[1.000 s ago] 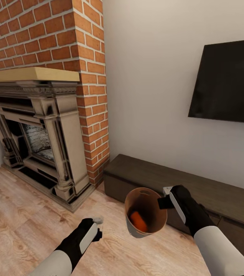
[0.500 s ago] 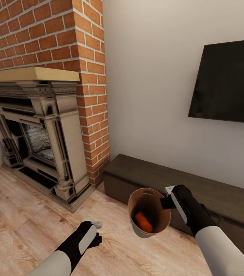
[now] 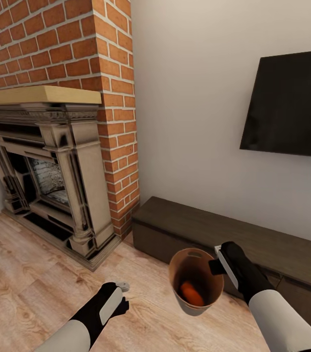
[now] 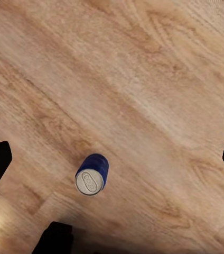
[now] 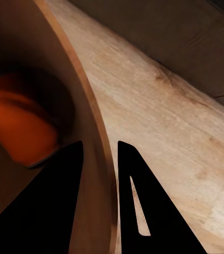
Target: Put the three can of soda from the living room inside the tash can in the kitchen.
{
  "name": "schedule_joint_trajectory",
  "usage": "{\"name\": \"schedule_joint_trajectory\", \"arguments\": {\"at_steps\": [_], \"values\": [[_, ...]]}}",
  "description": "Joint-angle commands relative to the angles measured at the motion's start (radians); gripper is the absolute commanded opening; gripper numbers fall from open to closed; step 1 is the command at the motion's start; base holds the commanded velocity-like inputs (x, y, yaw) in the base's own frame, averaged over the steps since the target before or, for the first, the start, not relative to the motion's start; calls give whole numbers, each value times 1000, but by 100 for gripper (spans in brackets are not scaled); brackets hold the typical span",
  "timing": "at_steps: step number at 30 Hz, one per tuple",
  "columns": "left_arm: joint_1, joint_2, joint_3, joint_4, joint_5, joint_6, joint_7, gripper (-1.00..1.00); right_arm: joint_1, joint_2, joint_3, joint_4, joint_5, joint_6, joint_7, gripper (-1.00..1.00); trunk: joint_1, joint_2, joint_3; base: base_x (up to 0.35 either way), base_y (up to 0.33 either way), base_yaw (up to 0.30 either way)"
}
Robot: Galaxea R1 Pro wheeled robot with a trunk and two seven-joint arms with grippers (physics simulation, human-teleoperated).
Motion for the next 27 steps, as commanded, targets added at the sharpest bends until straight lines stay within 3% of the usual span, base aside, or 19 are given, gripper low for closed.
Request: {"name": "schedule_joint_trajectory", "arguments": {"at_steps": [1, 24, 27], "values": [[0, 0, 0, 0, 0, -3, -1, 100, 0, 1, 0, 0, -4, 0, 2, -100, 0, 0, 0, 0, 0, 0], [1, 2, -3, 0, 1, -62, -6, 100, 0, 3, -1, 1, -3, -1, 5, -100, 0, 0, 0, 0, 0, 0], [1, 3, -3, 0, 1, -68, -21, 100, 0, 3, 0, 1, -5, -1, 5, -100, 11, -21, -9, 0, 0, 0]]}}
